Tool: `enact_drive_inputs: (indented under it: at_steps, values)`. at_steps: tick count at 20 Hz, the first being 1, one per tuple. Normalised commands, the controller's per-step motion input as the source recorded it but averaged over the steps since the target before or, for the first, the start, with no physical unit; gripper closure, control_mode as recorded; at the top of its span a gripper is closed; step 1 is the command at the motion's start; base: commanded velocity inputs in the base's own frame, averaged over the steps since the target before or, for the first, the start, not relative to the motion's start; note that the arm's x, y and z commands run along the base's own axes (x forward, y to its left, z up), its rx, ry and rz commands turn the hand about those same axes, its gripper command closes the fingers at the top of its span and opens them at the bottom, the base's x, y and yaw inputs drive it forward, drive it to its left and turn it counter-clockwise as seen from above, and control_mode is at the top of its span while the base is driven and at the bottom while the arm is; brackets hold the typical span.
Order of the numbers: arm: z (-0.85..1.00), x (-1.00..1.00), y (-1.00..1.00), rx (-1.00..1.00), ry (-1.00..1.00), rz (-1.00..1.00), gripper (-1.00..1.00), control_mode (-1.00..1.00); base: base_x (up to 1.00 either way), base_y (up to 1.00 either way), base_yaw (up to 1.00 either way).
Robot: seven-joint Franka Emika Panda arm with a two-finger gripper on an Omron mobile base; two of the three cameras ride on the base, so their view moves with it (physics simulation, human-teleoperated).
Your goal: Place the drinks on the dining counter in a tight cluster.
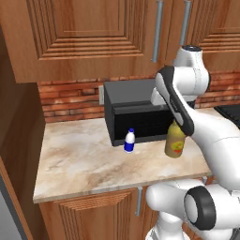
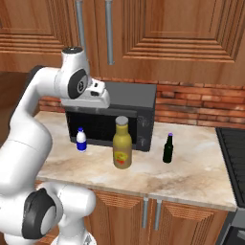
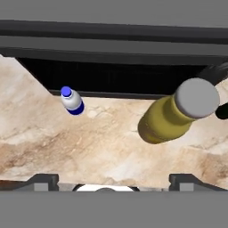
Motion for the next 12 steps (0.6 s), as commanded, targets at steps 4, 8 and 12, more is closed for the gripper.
enact_drive_inputs:
  at_steps: [4,8,12]
  values:
    - [0.12,0.01,-0.92,0.11,-0.02,-0.01,-1.0,-1.0,0.0,0.0,0.0]
    - [0.0,0.16,-0.98,0.11,-0.01,0.0,-1.0,-1.0,0.0,0.0,0.0]
    - [0.0,0.03,-0.24,0.01,0.0,0.0,-1.0,-1.0,0.0,0.0,0.0]
